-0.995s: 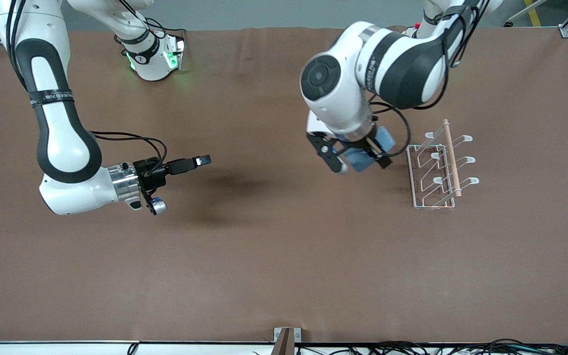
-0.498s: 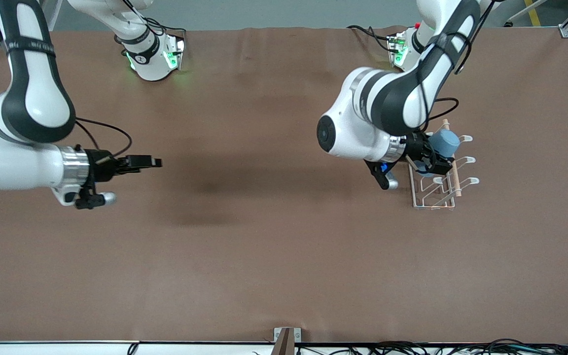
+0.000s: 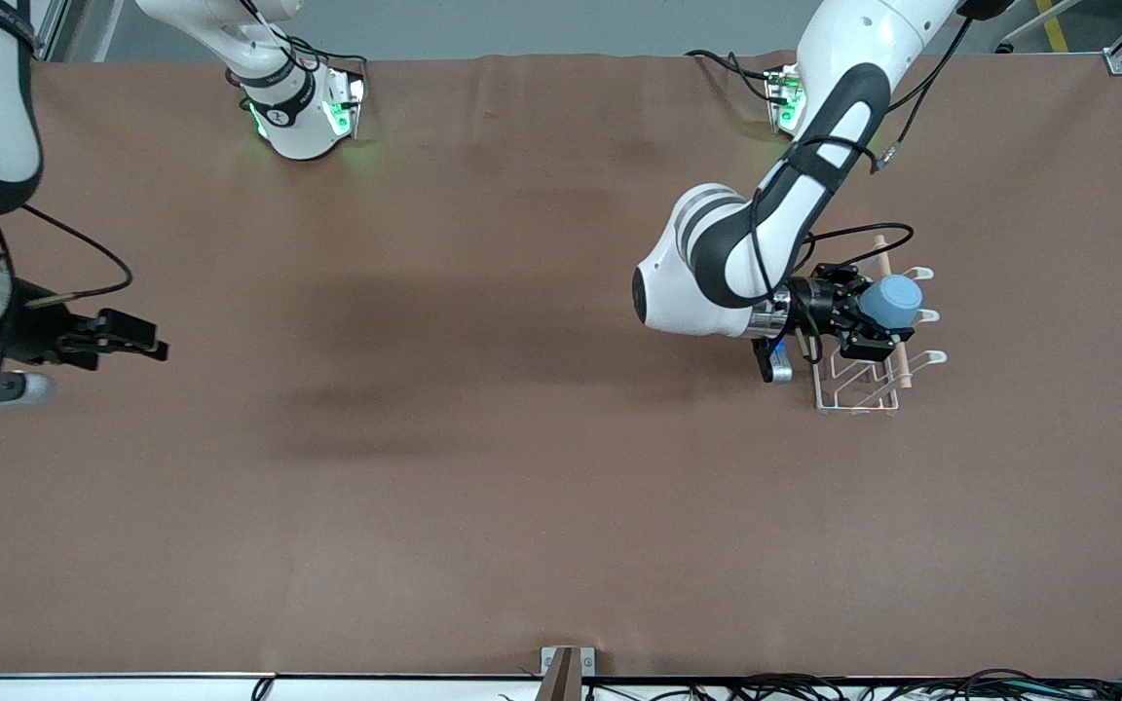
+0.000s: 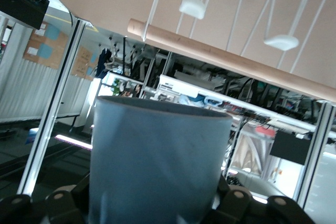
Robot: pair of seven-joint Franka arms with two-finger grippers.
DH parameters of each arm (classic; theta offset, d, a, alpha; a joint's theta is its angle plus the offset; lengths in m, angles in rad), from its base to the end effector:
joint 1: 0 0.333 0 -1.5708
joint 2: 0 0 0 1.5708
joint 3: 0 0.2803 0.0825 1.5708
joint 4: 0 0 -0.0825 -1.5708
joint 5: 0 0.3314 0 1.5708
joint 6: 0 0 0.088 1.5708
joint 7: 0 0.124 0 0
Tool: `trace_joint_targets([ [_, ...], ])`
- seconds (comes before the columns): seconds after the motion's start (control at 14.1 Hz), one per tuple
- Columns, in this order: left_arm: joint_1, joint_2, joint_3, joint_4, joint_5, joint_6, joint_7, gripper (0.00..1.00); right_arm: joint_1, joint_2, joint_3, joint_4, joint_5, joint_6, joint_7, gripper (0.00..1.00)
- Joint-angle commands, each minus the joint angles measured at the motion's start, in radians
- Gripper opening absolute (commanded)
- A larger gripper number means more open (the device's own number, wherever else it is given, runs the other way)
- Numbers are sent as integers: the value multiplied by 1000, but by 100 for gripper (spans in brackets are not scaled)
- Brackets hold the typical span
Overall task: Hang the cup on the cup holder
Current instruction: 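Lower the cup onto the holder's hook with the left gripper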
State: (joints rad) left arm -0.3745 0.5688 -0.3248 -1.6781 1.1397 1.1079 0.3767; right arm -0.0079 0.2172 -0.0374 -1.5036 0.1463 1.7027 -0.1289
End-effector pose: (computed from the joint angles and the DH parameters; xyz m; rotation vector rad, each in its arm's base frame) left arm 0.4867 -0.2023 0.3070 -1.4722 1.0754 0.8849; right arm 0.5671 -0.0076 0.4965 -3.0022 -0.0958 0.0089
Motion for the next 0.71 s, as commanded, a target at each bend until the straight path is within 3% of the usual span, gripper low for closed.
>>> trace_joint_targets([
  [0.0,11,26,-5,-6,63,-11,13,36,-4,1,8,81,-53,-46,3,100],
  [0.21,17,45,-7,3,64,-10,18,36,-3,2,13,192,-62,-254,9,100],
  [0.5,58,77,-8,8,63,19,19,36,-14,2,-5,263,-59,-264,-8,100],
  [0.64,60,97,-8,15,63,49,13,36,-7,-37,-1,241,-66,-273,-17,100],
])
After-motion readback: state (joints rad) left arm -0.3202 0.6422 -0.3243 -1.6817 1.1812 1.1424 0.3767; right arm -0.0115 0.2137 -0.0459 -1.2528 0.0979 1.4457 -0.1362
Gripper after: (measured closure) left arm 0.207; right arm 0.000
